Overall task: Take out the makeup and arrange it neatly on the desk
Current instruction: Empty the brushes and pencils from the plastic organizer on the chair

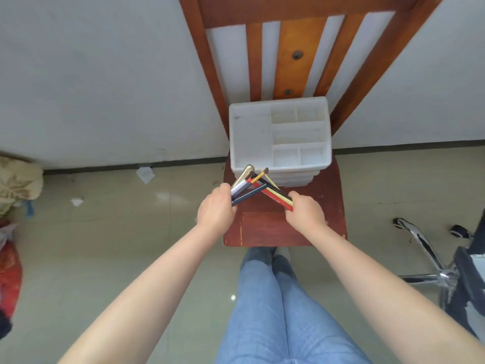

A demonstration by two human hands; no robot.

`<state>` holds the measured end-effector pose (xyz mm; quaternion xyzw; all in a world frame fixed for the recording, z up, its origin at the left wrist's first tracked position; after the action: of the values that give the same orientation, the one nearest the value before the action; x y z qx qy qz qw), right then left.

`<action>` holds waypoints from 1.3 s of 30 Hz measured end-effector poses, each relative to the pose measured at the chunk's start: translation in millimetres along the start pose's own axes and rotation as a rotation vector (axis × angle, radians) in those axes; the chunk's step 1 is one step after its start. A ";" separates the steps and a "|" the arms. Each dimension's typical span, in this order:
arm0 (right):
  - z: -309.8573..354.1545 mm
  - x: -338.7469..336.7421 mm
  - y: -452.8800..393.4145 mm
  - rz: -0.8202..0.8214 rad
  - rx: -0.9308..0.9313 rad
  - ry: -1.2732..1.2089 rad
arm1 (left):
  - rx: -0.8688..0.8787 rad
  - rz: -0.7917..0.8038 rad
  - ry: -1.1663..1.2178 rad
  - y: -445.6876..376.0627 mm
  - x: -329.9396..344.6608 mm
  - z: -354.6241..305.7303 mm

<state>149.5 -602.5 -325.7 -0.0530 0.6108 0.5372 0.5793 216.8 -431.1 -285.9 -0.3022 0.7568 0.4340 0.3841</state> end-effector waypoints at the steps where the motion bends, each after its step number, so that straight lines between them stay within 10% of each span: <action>1: -8.2 -11.3 8.1 -0.053 0.013 0.007 | 0.040 0.011 -0.024 -2.2 -6.9 -10.2; 16: -220.1 -112.4 266.9 -0.600 1.062 -0.033 | 1.336 0.080 -0.727 60.8 -17.9 -350.1; 26: -294.5 63.9 628.6 -0.525 1.909 -0.233 | 2.254 0.108 -0.926 433.6 137.3 -463.9; 39: -273.5 323.4 1035.4 -0.410 2.505 -0.416 | 3.001 0.180 -0.762 959.2 311.5 -372.8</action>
<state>-844.4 -186.6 -24.9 0.5166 0.5755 -0.5004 0.3893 -823.4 -378.6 -18.8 0.5161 0.3580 -0.6270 0.4608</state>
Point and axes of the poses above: each hand's wrist, its own y-axis away from the middle knuckle, its own x-axis out of the palm, z = x × y, the point moved 3 cm from there along -y, towards the middle knuckle, and after that the axes turned 11 degrees about x, right-handed, at the moved point
